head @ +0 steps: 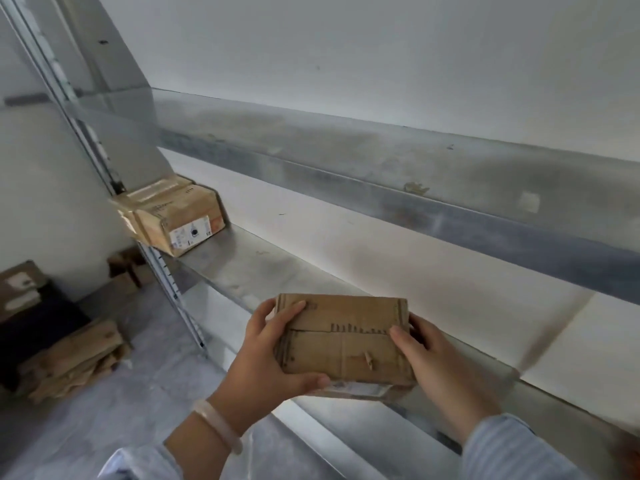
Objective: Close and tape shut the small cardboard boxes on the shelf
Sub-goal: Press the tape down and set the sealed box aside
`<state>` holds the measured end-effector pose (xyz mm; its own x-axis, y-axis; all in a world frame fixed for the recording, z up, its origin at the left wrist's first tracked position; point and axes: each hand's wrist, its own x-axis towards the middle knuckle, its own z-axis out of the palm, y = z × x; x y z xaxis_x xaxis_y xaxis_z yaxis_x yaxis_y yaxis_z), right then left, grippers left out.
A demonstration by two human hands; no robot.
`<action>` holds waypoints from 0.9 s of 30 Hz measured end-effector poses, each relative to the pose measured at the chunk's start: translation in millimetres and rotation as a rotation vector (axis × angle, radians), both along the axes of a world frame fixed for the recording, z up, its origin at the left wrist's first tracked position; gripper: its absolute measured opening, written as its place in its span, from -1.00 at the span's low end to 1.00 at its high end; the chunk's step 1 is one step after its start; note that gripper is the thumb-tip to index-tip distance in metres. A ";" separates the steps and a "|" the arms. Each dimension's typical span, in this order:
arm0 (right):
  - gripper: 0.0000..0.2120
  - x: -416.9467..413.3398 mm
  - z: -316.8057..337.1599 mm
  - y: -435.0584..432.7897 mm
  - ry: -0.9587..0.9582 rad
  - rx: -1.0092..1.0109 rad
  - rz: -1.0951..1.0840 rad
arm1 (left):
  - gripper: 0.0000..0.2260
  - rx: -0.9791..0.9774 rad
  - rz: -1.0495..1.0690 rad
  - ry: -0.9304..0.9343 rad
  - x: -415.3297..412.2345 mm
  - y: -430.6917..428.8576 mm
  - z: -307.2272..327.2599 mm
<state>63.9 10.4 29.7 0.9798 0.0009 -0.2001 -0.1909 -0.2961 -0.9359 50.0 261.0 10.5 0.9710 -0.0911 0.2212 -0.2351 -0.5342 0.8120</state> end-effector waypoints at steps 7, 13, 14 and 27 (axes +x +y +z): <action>-0.56 39.5 -4.7 131.9 -0.149 0.026 0.030 | -0.13 -0.036 0.212 0.036 22.5 129.0 2.4; -0.67 80.8 -16.5 224.2 -0.177 -0.031 0.105 | -0.15 -0.093 0.387 0.089 60.1 213.1 -7.0; -0.70 88.8 -15.4 236.3 -0.172 -0.033 0.121 | -0.15 -0.113 0.409 0.092 69.7 221.5 -9.0; -0.61 243.8 -19.2 330.0 -0.293 -0.179 0.142 | -0.11 -0.049 0.607 0.190 256.1 292.1 -37.5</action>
<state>307.7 340.4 10.5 0.9882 0.1312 0.0791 0.1317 -0.4642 -0.8759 306.1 553.1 -26.9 0.8691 0.4937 0.0304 0.2481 -0.4882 0.8367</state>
